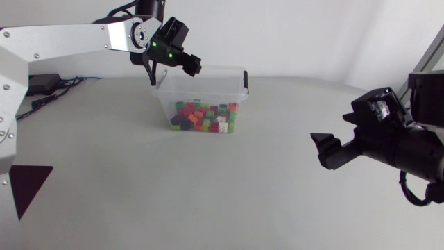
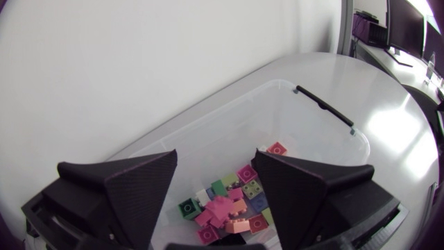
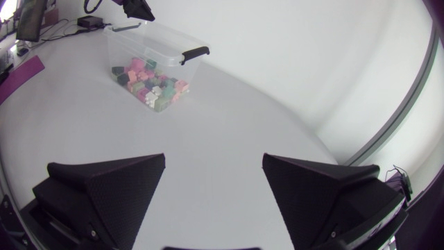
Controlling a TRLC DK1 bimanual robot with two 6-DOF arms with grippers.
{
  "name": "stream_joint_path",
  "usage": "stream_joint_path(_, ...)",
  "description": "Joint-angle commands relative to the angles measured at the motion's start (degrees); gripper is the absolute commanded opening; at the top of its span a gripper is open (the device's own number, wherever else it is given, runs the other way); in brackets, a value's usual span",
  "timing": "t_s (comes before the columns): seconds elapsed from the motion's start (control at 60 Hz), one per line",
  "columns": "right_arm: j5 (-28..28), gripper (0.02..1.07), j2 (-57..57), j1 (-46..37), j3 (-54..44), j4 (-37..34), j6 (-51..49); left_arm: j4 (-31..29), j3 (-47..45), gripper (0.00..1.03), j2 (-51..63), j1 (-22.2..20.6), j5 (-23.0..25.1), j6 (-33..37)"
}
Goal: Place the duplo bricks in the container
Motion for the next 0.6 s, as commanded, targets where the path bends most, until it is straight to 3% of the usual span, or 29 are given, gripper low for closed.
stream_joint_path(0.0, 0.9, 1.03, -1.0, 0.4, 0.5, -1.6, -1.1, -0.4, 0.0, 1.0, -2.2, 0.4, -2.2, -2.1)
stream_joint_path(0.283, 6.4, 1.03, -3.9, 2.5, 0.7, -0.2, -1.9, -2.2, -6.5, 1.0, -16.0, 4.1, -7.6, -5.1)
stream_joint_path(0.583, 8.1, 1.03, -11.4, 0.8, -0.8, -0.9, -2.0, 0.7, -24.0, 0.99, -34.4, 8.7, -7.6, -3.6)
